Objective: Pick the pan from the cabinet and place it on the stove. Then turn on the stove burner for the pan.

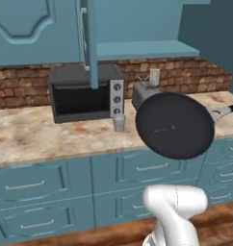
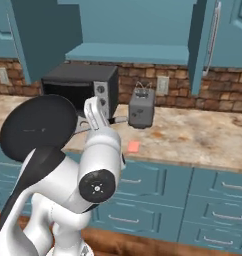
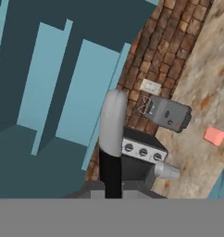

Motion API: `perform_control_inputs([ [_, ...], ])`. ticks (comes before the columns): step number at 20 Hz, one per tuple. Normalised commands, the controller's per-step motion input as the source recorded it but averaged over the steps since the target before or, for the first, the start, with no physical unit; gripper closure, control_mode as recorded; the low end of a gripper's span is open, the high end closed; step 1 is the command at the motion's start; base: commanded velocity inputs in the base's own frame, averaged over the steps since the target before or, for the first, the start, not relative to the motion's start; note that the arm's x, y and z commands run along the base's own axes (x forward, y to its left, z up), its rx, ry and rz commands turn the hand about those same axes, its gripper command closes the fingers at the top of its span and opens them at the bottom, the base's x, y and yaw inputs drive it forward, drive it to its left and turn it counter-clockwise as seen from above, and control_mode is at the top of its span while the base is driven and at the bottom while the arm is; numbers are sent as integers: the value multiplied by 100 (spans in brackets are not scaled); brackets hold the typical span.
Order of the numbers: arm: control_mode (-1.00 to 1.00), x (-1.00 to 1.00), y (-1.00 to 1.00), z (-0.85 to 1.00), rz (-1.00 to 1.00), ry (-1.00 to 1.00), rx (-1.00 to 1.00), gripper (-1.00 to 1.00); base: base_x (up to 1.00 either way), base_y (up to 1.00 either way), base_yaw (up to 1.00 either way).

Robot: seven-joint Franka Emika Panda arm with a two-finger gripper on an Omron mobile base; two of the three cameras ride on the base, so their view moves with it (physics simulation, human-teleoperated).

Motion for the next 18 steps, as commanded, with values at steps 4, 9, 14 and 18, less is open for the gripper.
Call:
perform_control_inputs([
  [4,100,0,0,0,0,0,0,100,-59,44,5],
  [9,100,0,0,0,0,0,0,100,-66,58,5],
  [14,100,0,0,0,0,0,0,100,-51,81,7],
  [18,100,0,0,0,0,0,0,100,-25,96,7],
])
